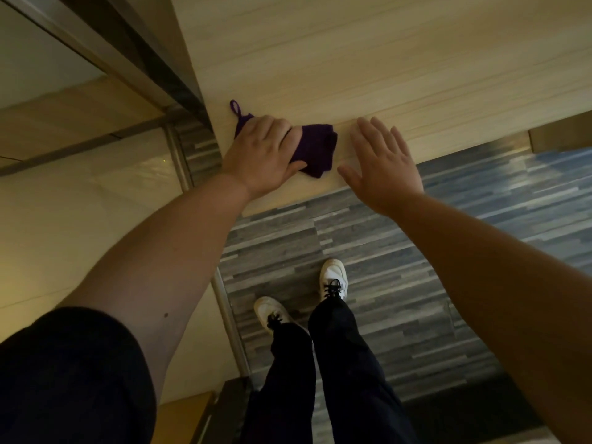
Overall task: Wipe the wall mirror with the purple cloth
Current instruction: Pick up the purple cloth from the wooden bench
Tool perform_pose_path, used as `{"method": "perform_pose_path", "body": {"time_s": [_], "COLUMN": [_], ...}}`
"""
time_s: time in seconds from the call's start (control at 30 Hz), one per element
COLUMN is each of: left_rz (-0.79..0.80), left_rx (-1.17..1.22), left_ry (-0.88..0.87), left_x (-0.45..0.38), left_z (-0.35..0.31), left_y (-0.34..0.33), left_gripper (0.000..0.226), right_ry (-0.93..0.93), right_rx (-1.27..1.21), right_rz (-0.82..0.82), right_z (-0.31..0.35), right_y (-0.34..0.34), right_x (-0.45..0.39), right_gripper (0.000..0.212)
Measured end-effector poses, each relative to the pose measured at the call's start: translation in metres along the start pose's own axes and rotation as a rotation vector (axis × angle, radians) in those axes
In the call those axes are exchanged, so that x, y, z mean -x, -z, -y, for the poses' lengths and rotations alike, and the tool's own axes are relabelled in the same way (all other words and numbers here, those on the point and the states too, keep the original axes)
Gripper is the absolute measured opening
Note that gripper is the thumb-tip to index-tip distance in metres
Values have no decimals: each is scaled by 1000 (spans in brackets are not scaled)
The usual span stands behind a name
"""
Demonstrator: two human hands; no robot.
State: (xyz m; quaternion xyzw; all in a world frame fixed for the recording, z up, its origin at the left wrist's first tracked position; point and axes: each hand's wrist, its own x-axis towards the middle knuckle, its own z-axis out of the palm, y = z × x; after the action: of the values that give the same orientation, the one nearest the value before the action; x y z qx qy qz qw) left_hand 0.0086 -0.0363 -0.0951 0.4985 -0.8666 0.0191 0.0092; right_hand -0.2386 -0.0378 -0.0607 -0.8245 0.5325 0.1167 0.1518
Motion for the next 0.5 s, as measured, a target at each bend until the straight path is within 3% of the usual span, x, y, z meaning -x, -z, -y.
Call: {"method": "perform_pose_path", "body": {"time_s": [0.27,0.5], "left_rz": [-4,-123], "left_rx": [-41,-103], "left_ry": [185,461], "left_x": [43,132], "left_z": [-3,56], "left_y": [39,168], "left_gripper": [39,38], "right_ry": [72,238], "right_rx": [19,42], "right_rz": [17,-33], "right_z": [44,150], "right_y": [38,143], "right_x": [6,17], "right_gripper": [69,69]}}
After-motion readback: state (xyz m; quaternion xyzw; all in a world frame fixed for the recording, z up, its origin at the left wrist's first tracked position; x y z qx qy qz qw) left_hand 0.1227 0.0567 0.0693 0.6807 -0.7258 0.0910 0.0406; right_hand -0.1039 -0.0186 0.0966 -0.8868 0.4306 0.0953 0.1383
